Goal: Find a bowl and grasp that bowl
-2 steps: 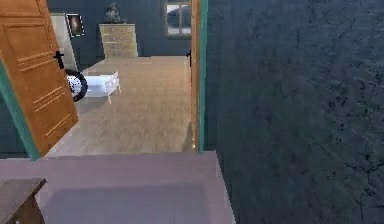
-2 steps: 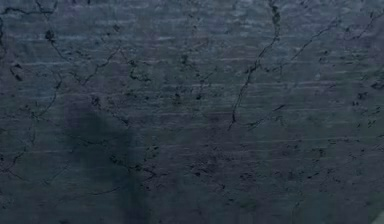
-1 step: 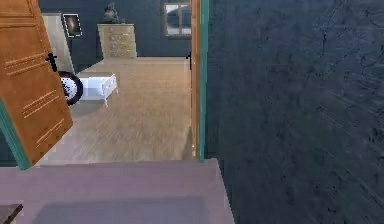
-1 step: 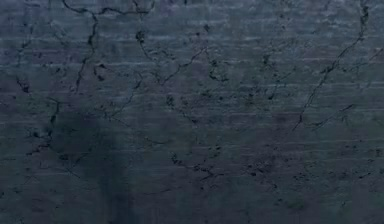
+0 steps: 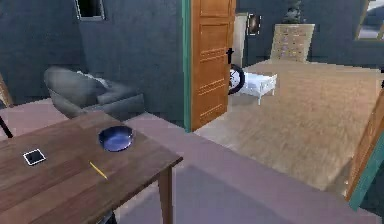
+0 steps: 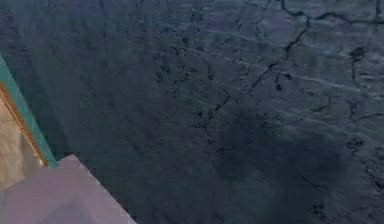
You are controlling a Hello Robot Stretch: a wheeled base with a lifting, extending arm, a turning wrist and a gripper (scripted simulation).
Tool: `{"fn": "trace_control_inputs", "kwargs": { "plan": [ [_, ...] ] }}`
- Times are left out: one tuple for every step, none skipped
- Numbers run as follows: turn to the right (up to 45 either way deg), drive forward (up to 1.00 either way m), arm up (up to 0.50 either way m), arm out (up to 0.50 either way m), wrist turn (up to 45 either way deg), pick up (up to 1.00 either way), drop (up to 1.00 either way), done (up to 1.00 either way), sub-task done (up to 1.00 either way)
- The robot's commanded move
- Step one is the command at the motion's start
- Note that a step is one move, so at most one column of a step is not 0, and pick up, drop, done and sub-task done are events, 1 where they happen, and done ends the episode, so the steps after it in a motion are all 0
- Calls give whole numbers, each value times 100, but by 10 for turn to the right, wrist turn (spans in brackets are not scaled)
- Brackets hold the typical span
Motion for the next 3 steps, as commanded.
{"fn": "trace_control_inputs", "kwargs": {
  "plan": [
    [-450, 0, 0, 0, 0, 0, 0, 0, 0],
    [-450, 0, 0, 0, 0, 0, 0, 0, 0],
    [-210, 0, 0, 0, 0, 0, 0, 0, 0]
  ]
}}
